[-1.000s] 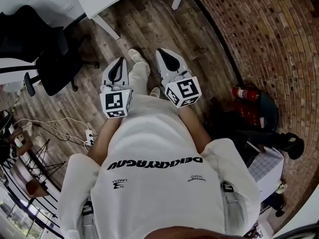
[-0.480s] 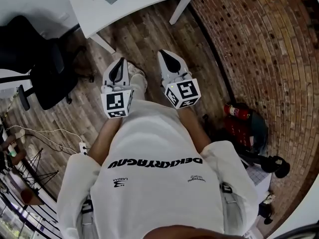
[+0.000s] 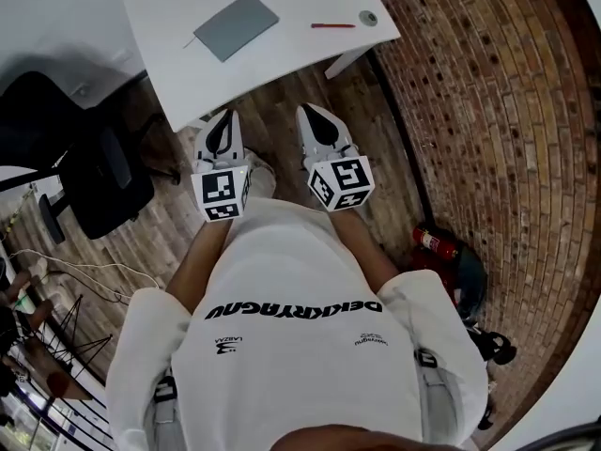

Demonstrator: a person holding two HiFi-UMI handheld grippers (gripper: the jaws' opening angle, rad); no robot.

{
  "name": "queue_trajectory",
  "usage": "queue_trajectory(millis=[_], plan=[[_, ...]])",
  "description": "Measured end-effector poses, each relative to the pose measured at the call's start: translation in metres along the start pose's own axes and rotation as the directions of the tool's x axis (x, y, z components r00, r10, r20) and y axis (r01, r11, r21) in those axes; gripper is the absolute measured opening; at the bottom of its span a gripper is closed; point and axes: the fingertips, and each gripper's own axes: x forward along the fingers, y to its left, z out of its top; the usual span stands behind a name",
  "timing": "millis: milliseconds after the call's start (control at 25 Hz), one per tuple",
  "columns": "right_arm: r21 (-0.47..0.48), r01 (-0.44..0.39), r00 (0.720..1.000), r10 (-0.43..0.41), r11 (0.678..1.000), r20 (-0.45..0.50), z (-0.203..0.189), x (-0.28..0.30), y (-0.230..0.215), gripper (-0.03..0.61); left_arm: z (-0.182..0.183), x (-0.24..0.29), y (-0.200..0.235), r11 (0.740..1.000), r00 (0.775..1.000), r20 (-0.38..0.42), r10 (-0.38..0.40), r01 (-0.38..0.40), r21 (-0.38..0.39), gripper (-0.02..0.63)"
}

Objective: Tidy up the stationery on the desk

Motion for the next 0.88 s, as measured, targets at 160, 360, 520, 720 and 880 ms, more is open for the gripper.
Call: queue_trajectory(millis=[160,360,520,720,880], plan=[[0.022,0.021,0.999,-0.020,1.000,-0.038,0.011,0.057,-0.017,-0.005,0.008,0.055,0.031,1.000,0.999,-0.039,-0.023,0.023,-0.008,-0.002],[0.067,0.055,0.996,-0.050,0.996,-0.077,0.014,0.117,-0.033,-0.005,0.011,0.108,0.069,0.999,0.995,-0.091,-0.050,0.049,-0.017,-0.002],[0.118,0.075,0.993,-0.064,0.990,-0.095,0.011,0.157,-0.040,-0.005,0.008,0.138,0.095,0.997,0.988,-0.129,-0.083,0.082,-0.011,-0.002],[0.148,0.071,0.991,-0.053,0.986,-0.121,0.010,0.195,-0.043,-0.005,0.005,0.175,0.117,0.992,0.974,-0.189,-0.122,0.124,-0.002,-0.002],[0.158,0.066,0.987,-0.041,0.985,-0.154,0.003,0.222,-0.048,-0.006,0.011,0.199,0.132,0.990,0.967,-0.217,-0.136,0.140,0.003,-0.002]])
